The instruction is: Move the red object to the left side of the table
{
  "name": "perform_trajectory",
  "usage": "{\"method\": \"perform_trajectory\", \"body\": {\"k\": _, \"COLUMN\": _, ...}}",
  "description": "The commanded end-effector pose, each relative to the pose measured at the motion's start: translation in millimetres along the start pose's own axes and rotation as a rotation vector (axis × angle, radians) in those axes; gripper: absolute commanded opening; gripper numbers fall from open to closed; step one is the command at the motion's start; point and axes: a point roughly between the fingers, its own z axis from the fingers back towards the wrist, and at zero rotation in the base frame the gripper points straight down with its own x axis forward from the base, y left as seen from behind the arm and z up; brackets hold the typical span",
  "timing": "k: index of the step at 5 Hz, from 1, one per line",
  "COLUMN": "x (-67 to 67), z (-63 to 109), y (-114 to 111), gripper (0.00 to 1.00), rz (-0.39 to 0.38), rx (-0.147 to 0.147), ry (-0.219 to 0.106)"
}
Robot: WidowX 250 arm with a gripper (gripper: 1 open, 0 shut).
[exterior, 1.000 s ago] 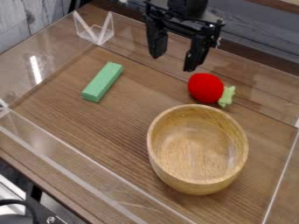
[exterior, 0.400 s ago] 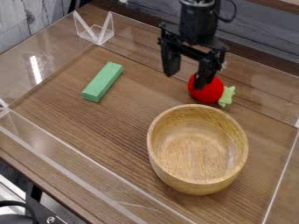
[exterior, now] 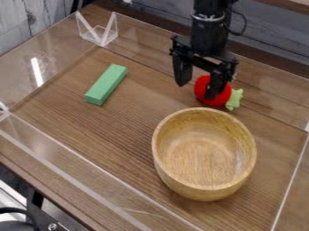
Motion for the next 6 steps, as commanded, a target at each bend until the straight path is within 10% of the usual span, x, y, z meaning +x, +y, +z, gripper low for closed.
{"method": "perform_trajectory", "body": {"k": 1, "x": 12.3, "z": 8.0, "y": -1, "gripper": 1.00, "rz": -0.012, "rx": 0.009, "ry": -0.058}}
{"method": "perform_trajectory", "body": {"k": 2, "x": 16.7, "z": 1.5, "y": 0, "gripper": 1.00, "rz": -0.010, "rx": 0.012, "ry": -0.059}}
{"method": "perform_trajectory", "body": {"k": 3, "x": 19.2, "z": -4.0, "y": 1, "gripper": 0.00, "rz": -0.007, "rx": 0.014, "ry": -0.059}}
{"method": "perform_trajectory", "body": {"k": 6, "x": 21.0, "z": 31.3, "y": 7, "gripper": 0.00, "rz": 0.016, "rx": 0.001, "ry": -0.143}}
